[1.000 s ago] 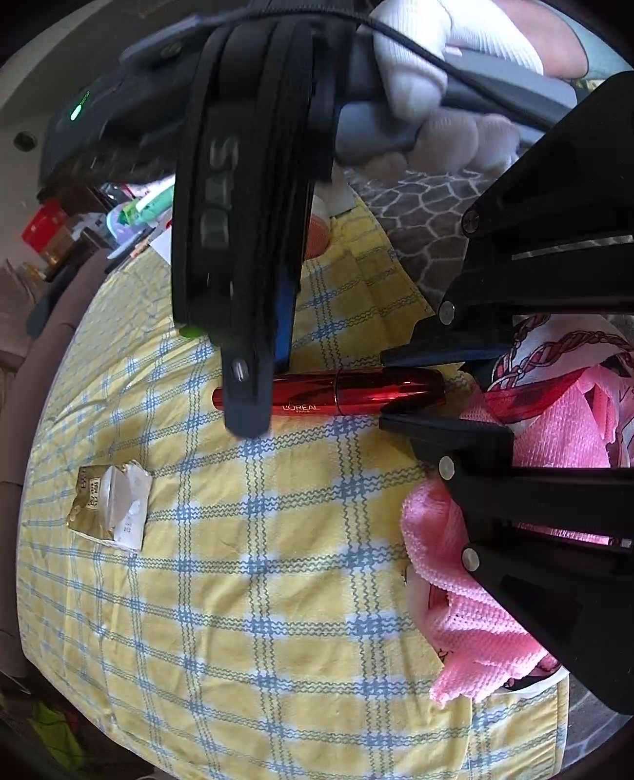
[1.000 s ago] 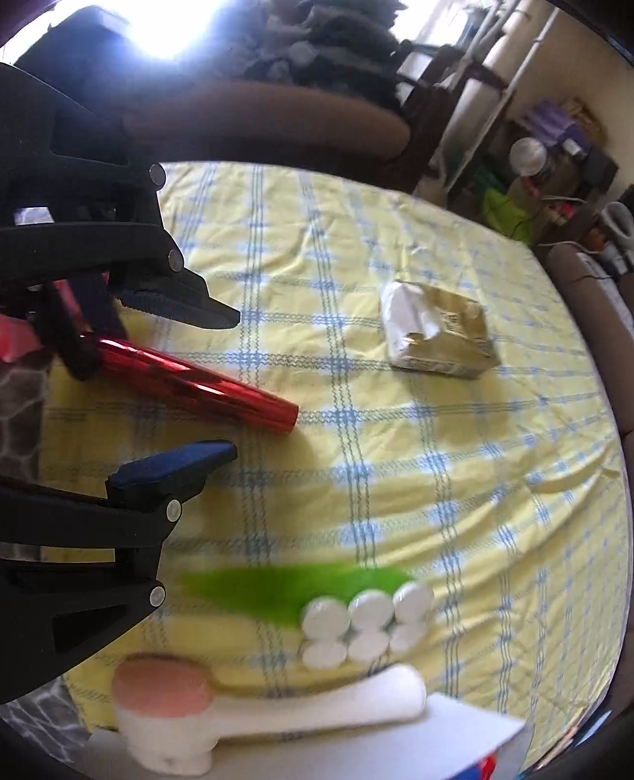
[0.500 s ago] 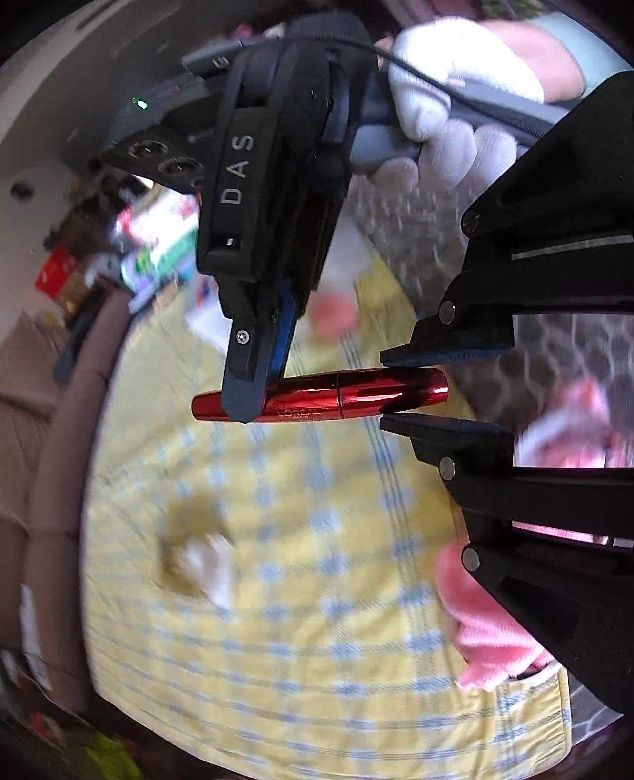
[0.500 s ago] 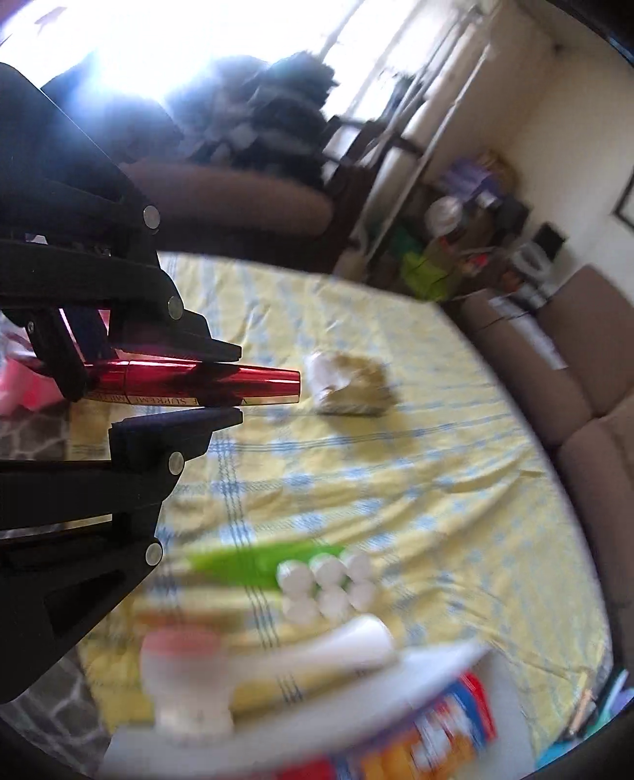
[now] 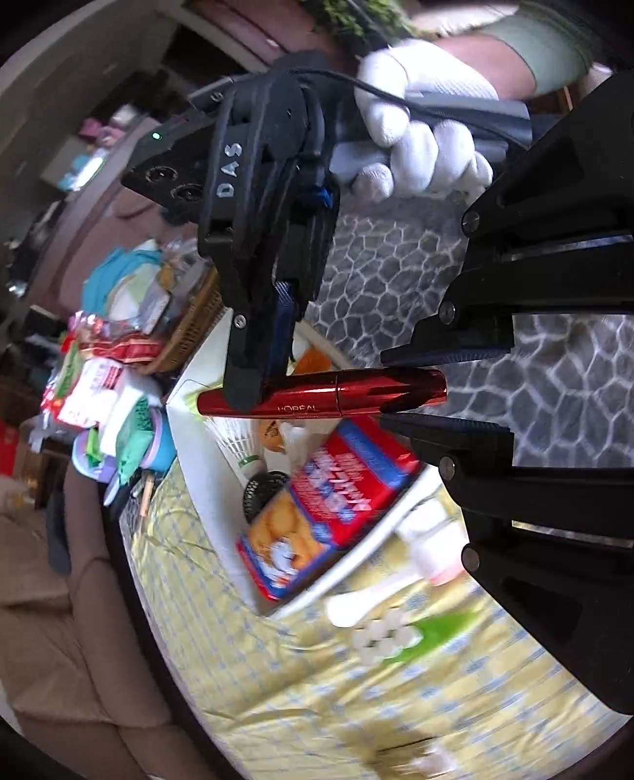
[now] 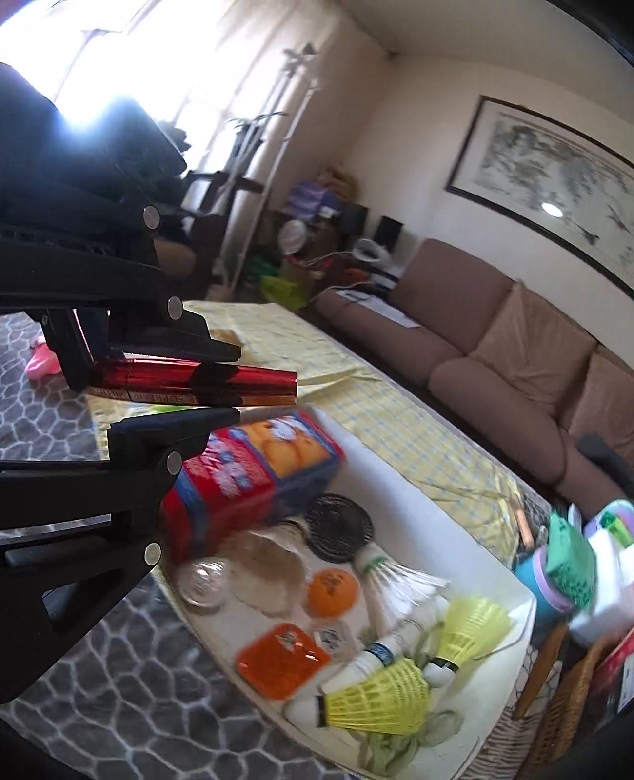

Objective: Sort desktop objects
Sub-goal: 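Carry the red tube with the left gripper and lower it into the box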

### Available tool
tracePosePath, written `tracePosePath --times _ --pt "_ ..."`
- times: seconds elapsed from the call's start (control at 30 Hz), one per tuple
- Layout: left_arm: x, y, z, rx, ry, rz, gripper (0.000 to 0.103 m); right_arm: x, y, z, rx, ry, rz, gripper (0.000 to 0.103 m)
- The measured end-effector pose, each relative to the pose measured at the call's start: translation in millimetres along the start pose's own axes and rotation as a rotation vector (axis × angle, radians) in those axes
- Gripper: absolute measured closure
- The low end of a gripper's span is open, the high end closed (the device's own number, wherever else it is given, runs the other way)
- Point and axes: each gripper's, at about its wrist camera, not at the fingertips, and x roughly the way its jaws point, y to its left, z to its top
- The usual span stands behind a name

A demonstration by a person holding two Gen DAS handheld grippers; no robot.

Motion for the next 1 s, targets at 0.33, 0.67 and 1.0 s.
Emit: tracePosePath --times 0.33,0.67,1.0 --pt "41.8 53.4 101.3 0.181 0.162 0.089 0.086 60.1 -36.8 87.3 0.163 -0.047 0.08 0.085" --pt "97.1 115.3 119.3 0.261 0.316 0.166 0.082 109.9 -76.8 92.9 0.256 0.004 -0.001 0.085" --pt "63.5 137.1 110.1 0.157 0.24 0.148 0.076 130.6 -77.5 85.3 0.218 0.118 -0.102 0.082"
